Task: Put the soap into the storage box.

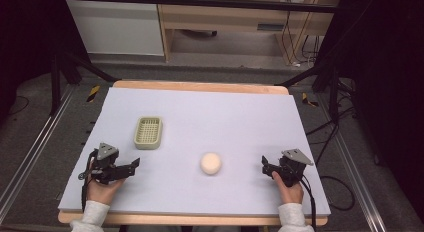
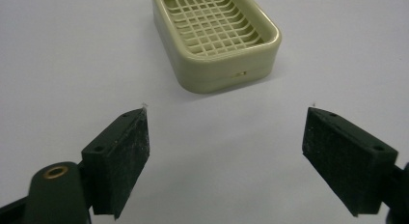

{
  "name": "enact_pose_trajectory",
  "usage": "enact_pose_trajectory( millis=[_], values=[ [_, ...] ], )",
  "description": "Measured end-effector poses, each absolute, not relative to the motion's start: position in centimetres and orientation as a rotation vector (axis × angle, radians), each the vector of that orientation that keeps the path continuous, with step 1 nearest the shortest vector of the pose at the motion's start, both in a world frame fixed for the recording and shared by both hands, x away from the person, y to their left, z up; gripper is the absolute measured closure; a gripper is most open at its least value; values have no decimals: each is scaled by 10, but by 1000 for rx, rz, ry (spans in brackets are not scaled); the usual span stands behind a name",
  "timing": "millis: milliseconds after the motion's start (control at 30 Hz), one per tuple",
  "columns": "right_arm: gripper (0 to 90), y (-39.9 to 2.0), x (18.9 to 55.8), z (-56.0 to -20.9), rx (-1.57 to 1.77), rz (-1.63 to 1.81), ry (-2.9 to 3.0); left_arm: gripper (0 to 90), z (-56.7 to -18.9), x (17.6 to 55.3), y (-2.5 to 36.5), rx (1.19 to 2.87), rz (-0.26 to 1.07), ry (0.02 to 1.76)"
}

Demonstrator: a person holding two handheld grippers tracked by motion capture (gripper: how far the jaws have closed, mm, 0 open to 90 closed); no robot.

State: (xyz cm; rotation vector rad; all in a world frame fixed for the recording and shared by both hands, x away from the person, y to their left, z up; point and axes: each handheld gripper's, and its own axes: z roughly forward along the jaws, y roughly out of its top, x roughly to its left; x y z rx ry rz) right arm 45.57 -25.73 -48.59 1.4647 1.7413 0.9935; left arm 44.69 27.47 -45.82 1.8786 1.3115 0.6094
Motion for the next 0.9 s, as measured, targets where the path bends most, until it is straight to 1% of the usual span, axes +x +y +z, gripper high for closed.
enact_pose_trajectory(
  millis=[900],
  values=[
    [40, -257, 456, -486, 1460, 982, 1749, 164, -457, 444, 251, 1952, 586, 1230]
  ],
)
